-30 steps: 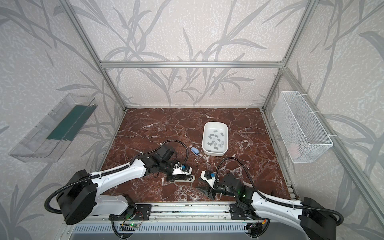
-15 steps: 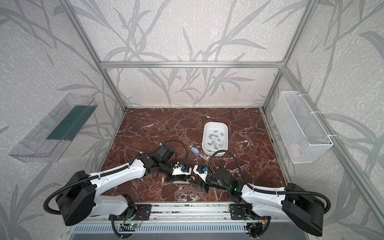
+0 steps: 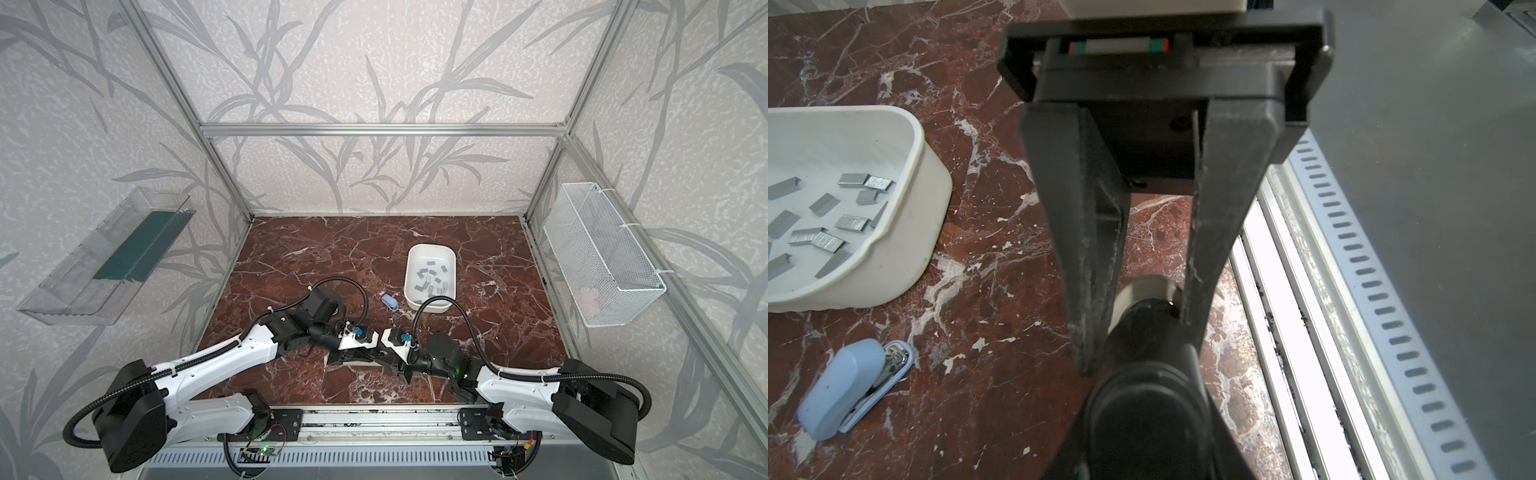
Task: Load the staples into the stapler
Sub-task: 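Grasp the stapler's beige base end with the right gripper while left holds the top, then pull the stapler top and base apart with both grippers, opening it flat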
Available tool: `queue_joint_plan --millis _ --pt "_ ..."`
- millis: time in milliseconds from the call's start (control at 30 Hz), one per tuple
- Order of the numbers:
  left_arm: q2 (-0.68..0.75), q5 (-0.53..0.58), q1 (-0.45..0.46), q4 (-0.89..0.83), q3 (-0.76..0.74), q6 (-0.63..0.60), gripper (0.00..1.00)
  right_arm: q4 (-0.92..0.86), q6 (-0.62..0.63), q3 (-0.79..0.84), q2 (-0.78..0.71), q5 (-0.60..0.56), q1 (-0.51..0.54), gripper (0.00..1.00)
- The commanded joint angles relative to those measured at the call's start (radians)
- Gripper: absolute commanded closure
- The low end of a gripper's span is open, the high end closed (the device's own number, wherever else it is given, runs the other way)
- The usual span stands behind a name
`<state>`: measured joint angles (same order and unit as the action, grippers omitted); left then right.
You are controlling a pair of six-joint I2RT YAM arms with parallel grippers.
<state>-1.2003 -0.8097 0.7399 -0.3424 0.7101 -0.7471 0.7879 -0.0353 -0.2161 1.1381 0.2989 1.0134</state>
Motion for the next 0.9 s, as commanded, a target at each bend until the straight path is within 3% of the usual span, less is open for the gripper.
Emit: queue_joint_plan --millis 0,167,400,633,867 --pt "0.019 -0.125 0.006 0.074 0.017 0.004 1.0 -0.009 0.004 -0.015 -0.007 0.023 0.004 0.7" --pt "0.002 -0.141 0.007 0.066 0.027 -0.007 1.0 -0.007 -0.002 -0.016 -0.008 0.038 0.004 0.72" --pt "0.034 -0.116 0.005 0.066 0.027 -0.035 1.0 -0.022 0.023 -0.007 0.021 0.046 0.004 0.99" --pt "0.064 -0.034 -0.011 -0.078 0.105 -0.144 1.0 -0.018 0.064 0.055 0.094 -0.039 0.004 1.0" --pt "0.103 -0.059 -0.08 -0.13 0.145 -0.178 1.0 0.038 0.045 0.125 0.117 -0.073 0.004 1.0"
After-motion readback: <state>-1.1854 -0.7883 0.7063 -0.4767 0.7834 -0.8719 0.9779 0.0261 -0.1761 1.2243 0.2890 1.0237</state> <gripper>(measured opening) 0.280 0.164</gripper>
